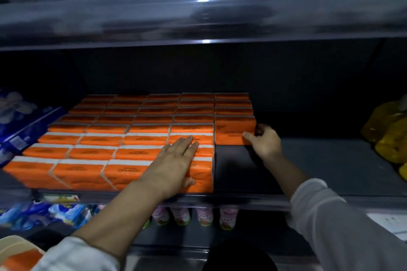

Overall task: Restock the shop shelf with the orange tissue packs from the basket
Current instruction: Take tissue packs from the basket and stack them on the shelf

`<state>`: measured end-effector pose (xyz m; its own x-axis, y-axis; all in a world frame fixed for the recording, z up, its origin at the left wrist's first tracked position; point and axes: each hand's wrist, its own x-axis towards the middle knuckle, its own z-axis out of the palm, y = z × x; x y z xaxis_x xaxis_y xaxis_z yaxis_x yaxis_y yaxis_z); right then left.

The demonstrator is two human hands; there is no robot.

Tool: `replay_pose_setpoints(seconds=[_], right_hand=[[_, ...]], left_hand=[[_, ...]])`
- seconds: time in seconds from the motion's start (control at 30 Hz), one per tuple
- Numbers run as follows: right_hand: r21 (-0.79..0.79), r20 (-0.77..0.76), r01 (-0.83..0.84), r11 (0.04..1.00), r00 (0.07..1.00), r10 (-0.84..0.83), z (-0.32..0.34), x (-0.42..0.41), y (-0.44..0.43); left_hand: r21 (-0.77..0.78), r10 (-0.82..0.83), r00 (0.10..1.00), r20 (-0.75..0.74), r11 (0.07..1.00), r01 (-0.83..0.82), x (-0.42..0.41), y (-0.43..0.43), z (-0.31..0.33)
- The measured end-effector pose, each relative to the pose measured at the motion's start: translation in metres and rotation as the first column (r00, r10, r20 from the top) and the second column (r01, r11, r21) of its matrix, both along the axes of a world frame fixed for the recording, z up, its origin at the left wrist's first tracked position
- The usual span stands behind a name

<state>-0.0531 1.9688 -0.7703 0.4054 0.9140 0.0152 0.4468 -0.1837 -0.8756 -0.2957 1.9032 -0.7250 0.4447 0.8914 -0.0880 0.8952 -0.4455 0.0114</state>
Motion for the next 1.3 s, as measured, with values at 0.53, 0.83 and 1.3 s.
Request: replay_pose_setpoints(seconds=[0.53,0.83,1.3], right_hand=[[0.238,0.296,-0.376,0.896,0.906,0.301,0.077,-0.113,-0.107],[0.070,0.360,-0.753,0.655,0.631,0.687,0.056,-0.308,-0.164],[-0.151,0.267,-0.856,0.494,0.446,0.854,-0.021,-0.460,-0.196]], left_hand=[[0.368,0.191,0.978,0.087,0.906,-0.209,-0.153,-0.120,0.015],[0.111,0.731,0.683,-0.002,0.679,-0.726,-0.336,-0.279,-0.043],[-0.092,0.935,0.355,-0.009,0.353,-0.931,-0.421,-0.318,-0.123]])
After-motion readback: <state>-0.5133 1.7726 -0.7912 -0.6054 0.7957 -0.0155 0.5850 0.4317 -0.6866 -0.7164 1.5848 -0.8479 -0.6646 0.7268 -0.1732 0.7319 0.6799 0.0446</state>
